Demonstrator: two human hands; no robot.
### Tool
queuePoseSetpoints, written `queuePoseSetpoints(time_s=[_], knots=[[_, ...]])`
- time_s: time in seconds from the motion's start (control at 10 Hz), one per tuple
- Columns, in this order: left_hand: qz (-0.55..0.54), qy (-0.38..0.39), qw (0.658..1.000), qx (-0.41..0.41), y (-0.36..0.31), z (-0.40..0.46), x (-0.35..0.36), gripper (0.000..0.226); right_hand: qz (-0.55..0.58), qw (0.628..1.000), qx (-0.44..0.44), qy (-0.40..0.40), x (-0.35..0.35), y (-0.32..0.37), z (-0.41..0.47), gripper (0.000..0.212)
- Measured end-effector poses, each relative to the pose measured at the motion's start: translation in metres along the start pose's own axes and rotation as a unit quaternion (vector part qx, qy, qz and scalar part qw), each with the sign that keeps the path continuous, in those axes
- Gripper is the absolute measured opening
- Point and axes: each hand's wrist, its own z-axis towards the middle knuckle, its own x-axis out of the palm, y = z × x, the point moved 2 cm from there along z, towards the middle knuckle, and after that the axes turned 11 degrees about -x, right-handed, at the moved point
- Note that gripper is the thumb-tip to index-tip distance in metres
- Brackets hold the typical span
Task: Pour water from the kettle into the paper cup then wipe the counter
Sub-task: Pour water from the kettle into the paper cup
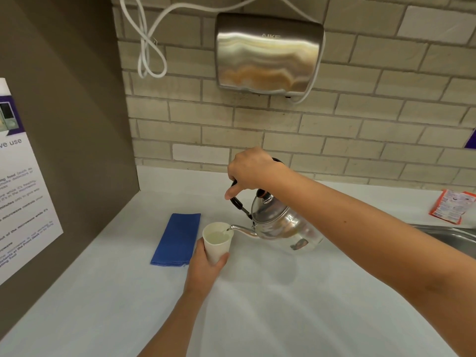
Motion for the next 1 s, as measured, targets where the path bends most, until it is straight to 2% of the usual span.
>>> queuePoseSetpoints(time_s=[1.0], knots=[[-0.015,-0.001,1.0,0.007,-0.0002,0.0009,0.0013,0.07,-0.01,1.0,-0.003,-0.012,-0.0014,0.0013,0.0019,0.063]])
